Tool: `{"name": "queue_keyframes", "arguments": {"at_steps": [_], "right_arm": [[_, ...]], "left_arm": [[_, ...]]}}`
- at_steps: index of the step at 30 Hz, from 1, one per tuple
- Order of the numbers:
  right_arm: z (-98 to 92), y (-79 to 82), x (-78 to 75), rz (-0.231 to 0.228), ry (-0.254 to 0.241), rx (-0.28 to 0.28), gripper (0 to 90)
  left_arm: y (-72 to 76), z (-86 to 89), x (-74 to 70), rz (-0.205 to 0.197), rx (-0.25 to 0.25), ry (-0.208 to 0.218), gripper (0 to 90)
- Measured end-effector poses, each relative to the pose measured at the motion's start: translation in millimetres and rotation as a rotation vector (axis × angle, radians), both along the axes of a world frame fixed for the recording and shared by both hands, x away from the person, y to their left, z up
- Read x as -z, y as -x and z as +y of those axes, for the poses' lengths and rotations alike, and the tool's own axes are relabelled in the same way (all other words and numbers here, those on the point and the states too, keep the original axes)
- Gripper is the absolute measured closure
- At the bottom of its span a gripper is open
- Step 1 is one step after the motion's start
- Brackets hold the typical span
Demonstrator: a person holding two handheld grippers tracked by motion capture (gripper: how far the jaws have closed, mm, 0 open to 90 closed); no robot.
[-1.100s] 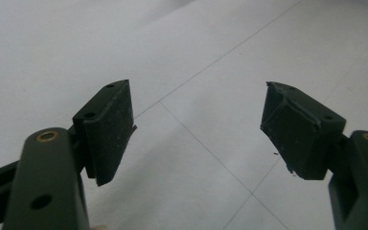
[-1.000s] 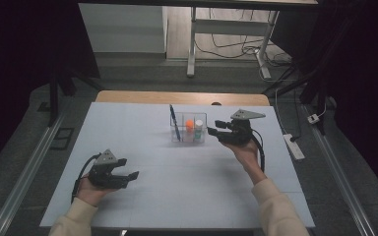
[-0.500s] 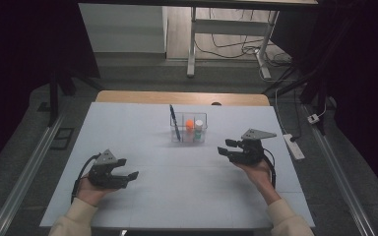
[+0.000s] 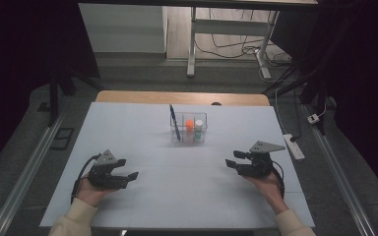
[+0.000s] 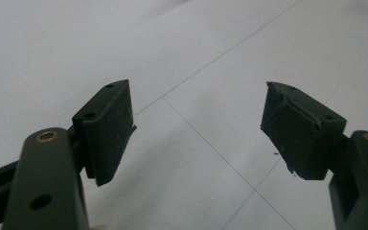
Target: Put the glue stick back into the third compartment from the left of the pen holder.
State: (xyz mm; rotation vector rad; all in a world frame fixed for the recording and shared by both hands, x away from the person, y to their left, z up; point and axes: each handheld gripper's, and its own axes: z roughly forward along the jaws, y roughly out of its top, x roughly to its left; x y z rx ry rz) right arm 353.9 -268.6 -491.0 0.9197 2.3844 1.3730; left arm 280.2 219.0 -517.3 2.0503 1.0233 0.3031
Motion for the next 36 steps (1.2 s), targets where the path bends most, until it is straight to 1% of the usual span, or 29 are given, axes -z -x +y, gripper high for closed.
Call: {"name": "queue_keyframes", "arguments": {"at_steps": [8, 11, 14, 15, 19, 28, 30, 34, 35, 36], "right_arm": [[-14.5, 12.7, 6.5, -0.005, 0.020, -0.004, 42.2], [-19.0, 15.1, 7.9, -0.002, 0.019, -0.001, 41.4], [-22.9, 16.0, 8.2, -0.005, 0.031, 0.005, 41.0], [-23.7, 16.0, 8.6, -0.006, 0.026, 0.007, 41.0], [-23.9, 15.3, 8.7, -0.011, 0.033, 0.004, 40.8], [-22.4, 16.0, 9.7, -0.017, 0.064, 0.003, 40.2], [-21.7, 16.0, 10.4, -0.016, 0.061, -0.001, 40.2], [-20.5, 16.3, 11.2, -0.018, 0.080, -0.005, 39.4], [-20.2, 16.8, 11.0, -0.018, 0.092, -0.001, 39.3], [-19.9, 16.7, 11.3, -0.017, 0.091, -0.005, 39.2]], "left_arm": [[1.3, -0.6, -0.1, -0.002, 0.000, -0.004, 26.3], [1.7, -1.1, 0.3, -0.002, 0.000, -0.008, 26.3], [2.1, -1.3, 0.7, 0.000, 0.001, -0.011, 26.3], [2.1, -1.4, 0.8, -0.001, 0.001, -0.012, 26.2], [1.9, -1.6, 1.0, -0.001, 0.001, -0.014, 26.2], [2.1, -1.2, 0.9, -0.001, 0.001, -0.013, 26.3], [2.3, -1.3, 0.8, -0.003, 0.002, -0.013, 26.2], [1.9, -1.6, 0.8, -0.004, 0.004, -0.015, 26.3], [1.6, -1.5, 0.9, -0.004, 0.004, -0.015, 26.2], [1.4, -1.7, 1.1, -0.003, 0.004, -0.013, 26.3]]}}
